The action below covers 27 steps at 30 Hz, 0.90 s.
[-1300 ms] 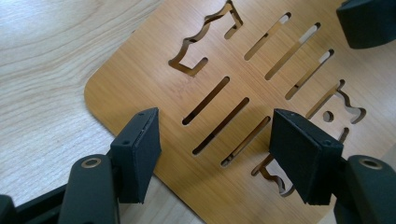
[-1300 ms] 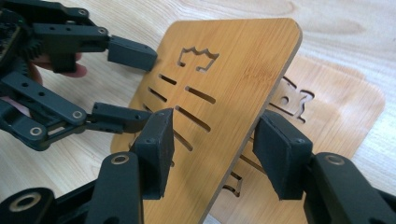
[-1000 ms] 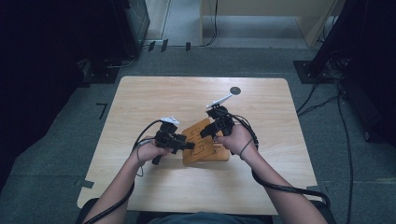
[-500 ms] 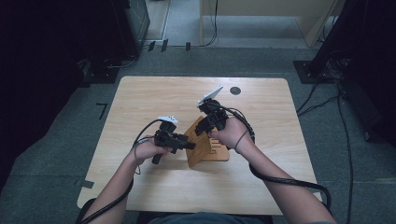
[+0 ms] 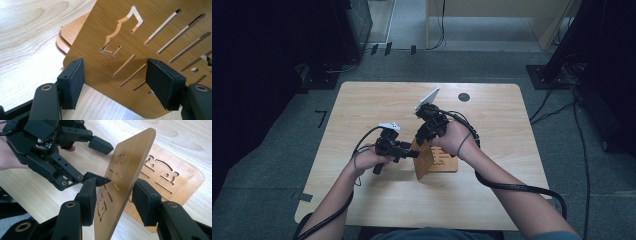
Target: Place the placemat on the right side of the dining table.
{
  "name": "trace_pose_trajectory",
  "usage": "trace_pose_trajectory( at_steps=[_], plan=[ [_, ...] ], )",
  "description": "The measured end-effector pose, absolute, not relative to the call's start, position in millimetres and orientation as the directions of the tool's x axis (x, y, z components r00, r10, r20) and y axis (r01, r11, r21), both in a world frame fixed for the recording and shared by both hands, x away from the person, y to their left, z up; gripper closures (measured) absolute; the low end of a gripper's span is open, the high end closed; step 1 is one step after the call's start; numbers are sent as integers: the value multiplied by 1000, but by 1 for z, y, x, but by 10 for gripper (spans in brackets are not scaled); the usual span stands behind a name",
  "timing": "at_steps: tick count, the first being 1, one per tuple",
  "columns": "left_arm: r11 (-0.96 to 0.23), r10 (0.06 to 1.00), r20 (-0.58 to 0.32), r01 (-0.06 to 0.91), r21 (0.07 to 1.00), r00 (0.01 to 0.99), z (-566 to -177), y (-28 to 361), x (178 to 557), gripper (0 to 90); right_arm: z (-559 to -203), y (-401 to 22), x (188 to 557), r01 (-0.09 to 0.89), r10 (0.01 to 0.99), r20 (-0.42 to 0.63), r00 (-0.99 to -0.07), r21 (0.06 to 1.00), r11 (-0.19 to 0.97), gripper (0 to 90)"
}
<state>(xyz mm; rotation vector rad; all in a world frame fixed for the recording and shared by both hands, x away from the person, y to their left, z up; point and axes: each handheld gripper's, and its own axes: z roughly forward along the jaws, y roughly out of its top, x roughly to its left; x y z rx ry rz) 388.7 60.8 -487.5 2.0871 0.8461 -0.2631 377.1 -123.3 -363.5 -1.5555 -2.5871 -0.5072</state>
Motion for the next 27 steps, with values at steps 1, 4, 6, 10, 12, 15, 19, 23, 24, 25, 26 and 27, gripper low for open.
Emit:
trace_pose_trajectory(
  at_steps=[1,4,6,10,12,15,19,23,24,25,26,27],
  plan=[
    [-412,477,-461,653,635,748,-487,61,389,305,-364,-123,377,871,844,235,-482,237,431,554],
    [-413,485,-451,650,637,750,-487,61,389,305,-364,-120,378,870,845,229,-483,231,435,552],
    [-414,496,-440,649,638,748,-486,61,389,307,-364,-119,379,868,843,226,-487,225,442,553],
    [-420,499,-431,645,638,752,-486,62,390,308,-366,-118,382,876,847,235,-476,214,433,549],
    [-420,505,-427,646,638,750,-486,63,390,310,-364,-118,382,876,843,248,-477,212,433,561],
    [-422,505,-425,645,637,751,-486,63,391,311,-365,-117,384,880,847,247,-471,201,431,563],
    [-416,508,-434,653,633,744,-486,67,391,311,-365,-118,387,897,836,327,-441,169,407,574],
    [-425,511,-431,655,625,744,-488,66,391,313,-367,-114,388,893,842,297,-449,162,419,592],
    [-428,512,-428,653,625,745,-488,66,391,314,-369,-112,389,891,844,287,-453,159,424,594],
    [-429,512,-426,652,626,746,-488,65,391,313,-371,-111,389,891,845,281,-455,158,426,598],
    [-429,511,-425,651,627,747,-488,66,391,313,-372,-110,390,888,844,276,-460,159,432,606],
    [-429,512,-425,651,626,746,-488,66,391,313,-373,-109,390,881,841,264,-472,164,443,622]
  ],
)
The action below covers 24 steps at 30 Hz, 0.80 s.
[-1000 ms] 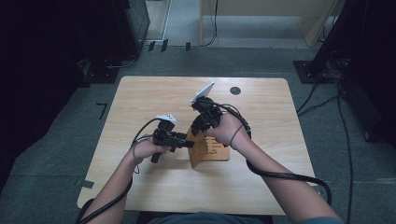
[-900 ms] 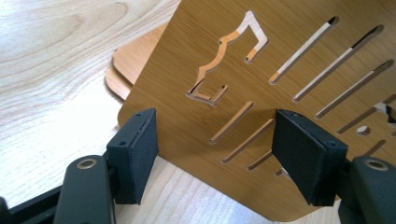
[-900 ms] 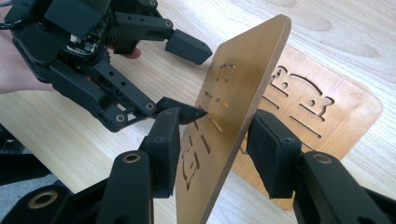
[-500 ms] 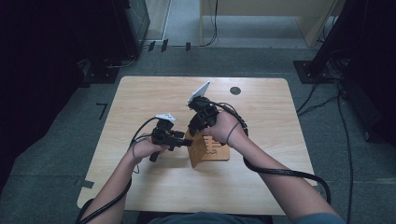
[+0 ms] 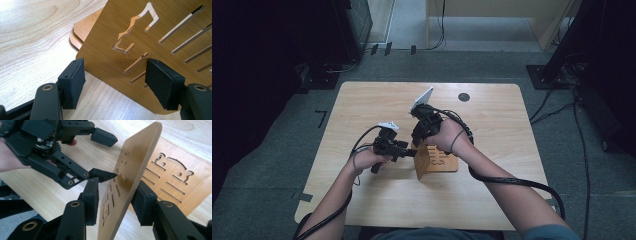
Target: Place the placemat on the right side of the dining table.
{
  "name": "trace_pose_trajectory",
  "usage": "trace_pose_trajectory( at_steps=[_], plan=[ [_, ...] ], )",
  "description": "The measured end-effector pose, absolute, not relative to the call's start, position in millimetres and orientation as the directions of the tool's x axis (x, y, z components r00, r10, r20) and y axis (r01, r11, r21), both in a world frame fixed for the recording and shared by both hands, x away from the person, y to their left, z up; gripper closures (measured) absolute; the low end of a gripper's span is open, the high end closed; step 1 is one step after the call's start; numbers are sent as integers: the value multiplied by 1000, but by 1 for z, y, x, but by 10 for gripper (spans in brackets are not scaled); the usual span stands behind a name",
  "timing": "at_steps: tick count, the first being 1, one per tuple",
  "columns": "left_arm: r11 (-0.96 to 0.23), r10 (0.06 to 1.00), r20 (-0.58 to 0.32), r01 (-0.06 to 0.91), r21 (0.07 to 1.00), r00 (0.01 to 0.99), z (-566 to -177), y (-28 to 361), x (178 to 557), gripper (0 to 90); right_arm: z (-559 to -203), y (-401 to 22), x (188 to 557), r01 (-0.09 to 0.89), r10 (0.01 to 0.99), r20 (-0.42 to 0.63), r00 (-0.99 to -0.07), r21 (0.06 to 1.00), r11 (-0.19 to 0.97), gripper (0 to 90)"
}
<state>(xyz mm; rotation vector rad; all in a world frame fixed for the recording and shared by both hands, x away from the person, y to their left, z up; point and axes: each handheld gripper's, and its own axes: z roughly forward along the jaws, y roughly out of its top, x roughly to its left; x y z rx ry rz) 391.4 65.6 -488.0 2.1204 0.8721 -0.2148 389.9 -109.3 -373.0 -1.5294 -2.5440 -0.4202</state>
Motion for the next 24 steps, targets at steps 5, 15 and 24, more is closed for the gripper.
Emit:
trace_pose_trajectory(
  at_steps=[5,15,24],
  plan=[
    [-429,517,-425,654,623,743,-489,66,392,313,-375,-107,391,871,845,213,-491,159,466,702],
    [-444,522,-406,645,622,750,-489,66,390,313,-379,-106,399,879,856,197,-477,120,462,787],
    [-438,531,-386,635,637,754,-483,72,390,309,-376,-100,401,878,845,242,-477,100,467,850]
  ],
)
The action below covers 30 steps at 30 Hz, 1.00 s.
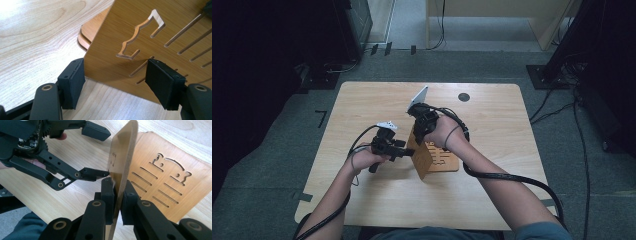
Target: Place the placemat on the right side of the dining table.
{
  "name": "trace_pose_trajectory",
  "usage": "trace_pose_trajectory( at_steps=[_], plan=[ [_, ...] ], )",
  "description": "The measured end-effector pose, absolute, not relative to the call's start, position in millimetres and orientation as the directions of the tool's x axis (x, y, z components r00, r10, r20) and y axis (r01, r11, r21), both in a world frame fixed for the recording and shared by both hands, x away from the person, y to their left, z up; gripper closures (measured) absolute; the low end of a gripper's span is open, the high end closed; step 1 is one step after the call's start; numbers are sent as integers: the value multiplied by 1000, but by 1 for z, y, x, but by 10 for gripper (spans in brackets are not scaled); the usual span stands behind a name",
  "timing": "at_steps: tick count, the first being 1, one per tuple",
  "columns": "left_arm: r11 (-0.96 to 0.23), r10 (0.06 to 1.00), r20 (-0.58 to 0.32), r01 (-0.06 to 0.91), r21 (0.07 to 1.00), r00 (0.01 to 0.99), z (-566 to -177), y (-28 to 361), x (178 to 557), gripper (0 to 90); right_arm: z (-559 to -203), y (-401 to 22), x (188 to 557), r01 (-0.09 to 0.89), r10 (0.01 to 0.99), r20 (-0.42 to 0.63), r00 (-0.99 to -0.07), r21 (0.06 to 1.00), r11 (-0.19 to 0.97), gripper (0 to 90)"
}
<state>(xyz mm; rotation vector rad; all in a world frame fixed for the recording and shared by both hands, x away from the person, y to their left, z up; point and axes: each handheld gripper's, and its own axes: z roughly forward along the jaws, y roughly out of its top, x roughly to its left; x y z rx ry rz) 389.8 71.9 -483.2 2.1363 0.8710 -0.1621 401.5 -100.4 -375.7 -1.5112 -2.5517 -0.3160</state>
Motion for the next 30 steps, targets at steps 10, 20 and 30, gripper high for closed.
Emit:
trace_pose_trajectory(
  at_steps=[10,20,30],
  plan=[
    [-447,544,-360,625,640,758,-480,74,389,305,-372,-99,405,881,841,267,-471,94,463,874],
    [-445,553,-345,619,647,758,-480,77,389,306,-363,-103,412,884,841,275,-466,107,455,874],
    [-442,560,-334,614,654,758,-480,77,390,305,-358,-110,417,885,848,254,-466,107,454,874]
  ],
)
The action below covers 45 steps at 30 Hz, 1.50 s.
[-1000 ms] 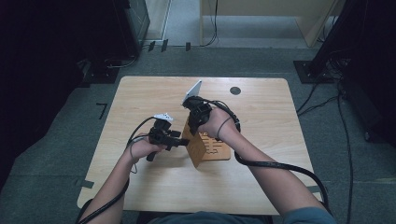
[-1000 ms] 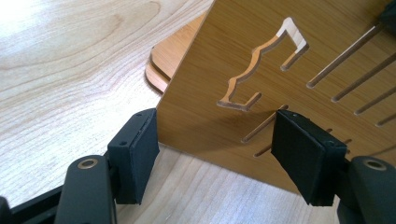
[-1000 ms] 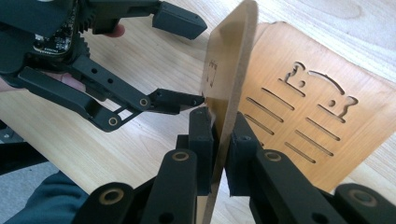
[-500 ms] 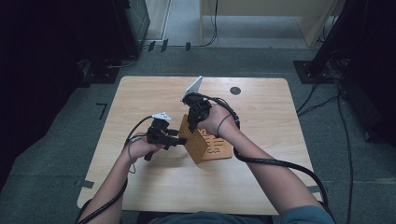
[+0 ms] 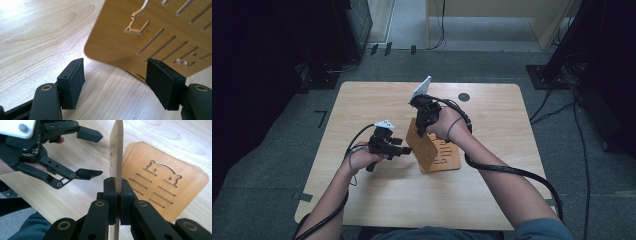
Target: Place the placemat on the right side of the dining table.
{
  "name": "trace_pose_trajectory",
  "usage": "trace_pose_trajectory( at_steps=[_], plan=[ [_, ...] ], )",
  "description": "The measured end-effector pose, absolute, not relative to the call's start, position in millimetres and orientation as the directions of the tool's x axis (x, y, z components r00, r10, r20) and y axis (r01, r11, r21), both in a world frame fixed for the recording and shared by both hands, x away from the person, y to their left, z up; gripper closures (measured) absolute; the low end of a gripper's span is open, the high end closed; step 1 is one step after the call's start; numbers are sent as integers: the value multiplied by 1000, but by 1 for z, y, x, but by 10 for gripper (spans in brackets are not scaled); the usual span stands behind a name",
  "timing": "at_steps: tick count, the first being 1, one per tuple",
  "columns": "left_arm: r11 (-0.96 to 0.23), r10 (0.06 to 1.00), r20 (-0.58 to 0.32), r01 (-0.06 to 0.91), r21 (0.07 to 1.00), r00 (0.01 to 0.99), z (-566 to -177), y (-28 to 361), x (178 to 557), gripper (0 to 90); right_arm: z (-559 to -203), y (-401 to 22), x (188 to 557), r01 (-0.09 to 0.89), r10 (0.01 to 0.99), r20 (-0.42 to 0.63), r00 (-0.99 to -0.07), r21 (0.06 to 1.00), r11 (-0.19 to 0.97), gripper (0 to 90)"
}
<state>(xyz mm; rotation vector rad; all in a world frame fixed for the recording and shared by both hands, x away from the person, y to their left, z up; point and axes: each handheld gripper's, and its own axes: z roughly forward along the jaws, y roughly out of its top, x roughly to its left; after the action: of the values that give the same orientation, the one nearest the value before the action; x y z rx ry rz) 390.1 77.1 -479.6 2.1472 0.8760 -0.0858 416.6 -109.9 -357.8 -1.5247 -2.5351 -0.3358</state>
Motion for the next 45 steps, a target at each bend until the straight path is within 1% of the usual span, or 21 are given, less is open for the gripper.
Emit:
trace_pose_trajectory(
  at_steps=[12,31,45],
  plan=[
    [-454,567,-320,612,648,759,-481,76,390,305,-358,-122,421,895,864,233,-446,96,436,875],
    [-472,574,-302,608,638,761,-483,75,390,305,-361,-138,423,892,863,229,-451,78,446,874],
    [-484,577,-291,606,631,763,-485,75,390,305,-361,-157,430,912,881,237,-409,90,399,874]
  ],
)
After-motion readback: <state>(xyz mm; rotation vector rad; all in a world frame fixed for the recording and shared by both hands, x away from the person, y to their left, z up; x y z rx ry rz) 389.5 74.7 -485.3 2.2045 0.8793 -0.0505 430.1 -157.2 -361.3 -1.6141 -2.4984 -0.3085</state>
